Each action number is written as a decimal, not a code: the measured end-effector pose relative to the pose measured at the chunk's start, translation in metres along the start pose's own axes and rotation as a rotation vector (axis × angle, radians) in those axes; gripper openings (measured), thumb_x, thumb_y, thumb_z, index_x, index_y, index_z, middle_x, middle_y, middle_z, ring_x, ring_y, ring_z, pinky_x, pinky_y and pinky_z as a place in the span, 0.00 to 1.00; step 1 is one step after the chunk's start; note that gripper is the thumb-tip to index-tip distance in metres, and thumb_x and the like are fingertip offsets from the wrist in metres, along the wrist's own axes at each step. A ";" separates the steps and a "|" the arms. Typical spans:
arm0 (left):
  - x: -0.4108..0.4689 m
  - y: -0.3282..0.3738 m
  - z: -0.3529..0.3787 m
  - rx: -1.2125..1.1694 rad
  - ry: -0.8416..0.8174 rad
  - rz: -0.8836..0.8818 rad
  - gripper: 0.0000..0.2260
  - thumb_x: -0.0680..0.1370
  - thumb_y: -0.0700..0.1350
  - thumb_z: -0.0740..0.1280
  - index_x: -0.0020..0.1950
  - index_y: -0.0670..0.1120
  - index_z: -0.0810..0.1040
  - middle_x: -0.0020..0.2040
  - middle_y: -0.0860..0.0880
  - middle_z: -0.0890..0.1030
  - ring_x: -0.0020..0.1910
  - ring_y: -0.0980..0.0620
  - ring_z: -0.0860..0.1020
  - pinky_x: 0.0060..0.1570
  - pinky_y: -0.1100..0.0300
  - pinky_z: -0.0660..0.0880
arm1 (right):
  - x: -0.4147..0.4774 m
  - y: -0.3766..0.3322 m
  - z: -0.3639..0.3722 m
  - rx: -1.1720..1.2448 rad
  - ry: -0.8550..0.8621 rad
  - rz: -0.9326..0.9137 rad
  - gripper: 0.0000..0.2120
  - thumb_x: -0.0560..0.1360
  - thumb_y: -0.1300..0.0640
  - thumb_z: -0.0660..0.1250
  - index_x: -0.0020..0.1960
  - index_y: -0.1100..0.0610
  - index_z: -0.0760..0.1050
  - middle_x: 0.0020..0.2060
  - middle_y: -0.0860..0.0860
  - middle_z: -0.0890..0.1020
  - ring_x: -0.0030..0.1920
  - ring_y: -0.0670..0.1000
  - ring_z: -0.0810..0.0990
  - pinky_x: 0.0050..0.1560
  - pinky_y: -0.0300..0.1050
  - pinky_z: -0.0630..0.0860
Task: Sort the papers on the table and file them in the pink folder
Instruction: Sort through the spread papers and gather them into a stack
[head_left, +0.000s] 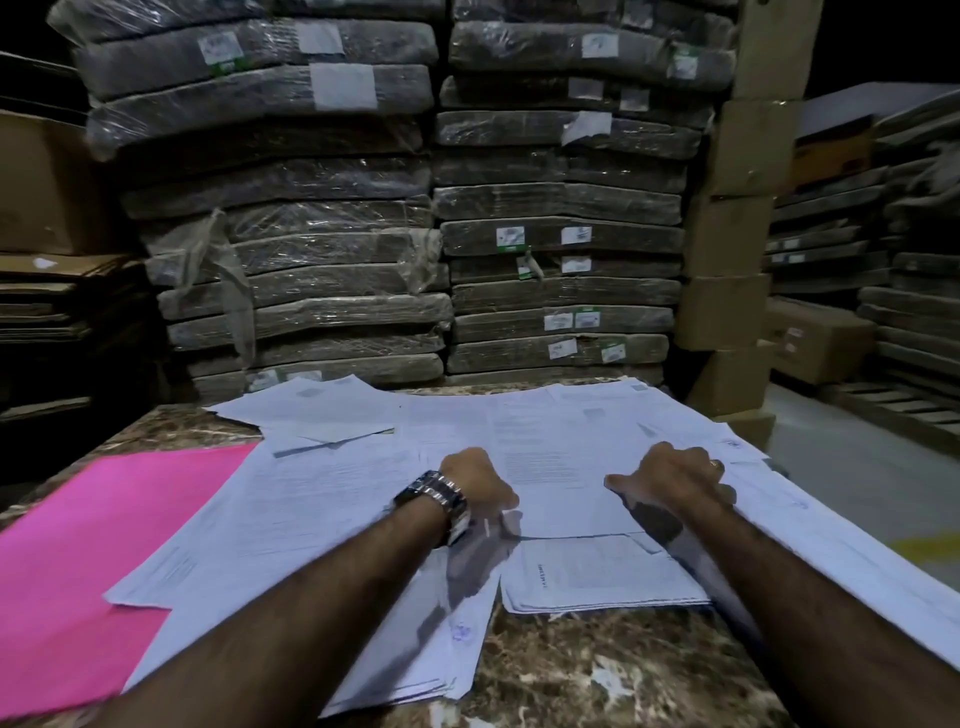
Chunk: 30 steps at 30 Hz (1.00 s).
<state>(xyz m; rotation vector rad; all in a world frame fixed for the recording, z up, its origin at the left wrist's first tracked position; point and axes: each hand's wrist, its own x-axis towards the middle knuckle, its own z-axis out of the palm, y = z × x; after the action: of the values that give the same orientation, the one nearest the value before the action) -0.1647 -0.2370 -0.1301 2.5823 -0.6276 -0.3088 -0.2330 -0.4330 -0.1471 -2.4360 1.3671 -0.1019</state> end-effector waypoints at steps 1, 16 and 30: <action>0.002 0.010 0.005 0.026 -0.018 -0.010 0.10 0.74 0.49 0.70 0.49 0.43 0.78 0.47 0.47 0.78 0.52 0.47 0.79 0.38 0.62 0.71 | 0.005 0.005 0.000 -0.011 0.004 0.021 0.39 0.63 0.32 0.70 0.65 0.55 0.69 0.66 0.59 0.70 0.66 0.61 0.67 0.62 0.58 0.69; 0.044 0.001 0.023 -0.673 -0.129 -0.205 0.06 0.72 0.35 0.70 0.45 0.40 0.75 0.42 0.42 0.79 0.42 0.47 0.79 0.52 0.53 0.80 | 0.018 0.020 -0.018 0.379 -0.185 -0.148 0.16 0.72 0.56 0.73 0.55 0.65 0.77 0.51 0.59 0.82 0.46 0.55 0.81 0.45 0.44 0.79; 0.017 -0.023 -0.004 -1.244 -0.366 -0.368 0.06 0.76 0.32 0.67 0.39 0.37 0.77 0.39 0.43 0.78 0.33 0.52 0.78 0.25 0.65 0.78 | 0.035 0.031 -0.025 1.065 -0.524 -0.098 0.21 0.73 0.49 0.71 0.63 0.58 0.77 0.51 0.56 0.83 0.48 0.57 0.82 0.44 0.48 0.81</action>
<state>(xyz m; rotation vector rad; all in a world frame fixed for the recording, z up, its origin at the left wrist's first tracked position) -0.1400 -0.2258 -0.1400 1.4027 0.0163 -0.9439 -0.2452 -0.4831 -0.1378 -1.4651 0.6679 -0.1509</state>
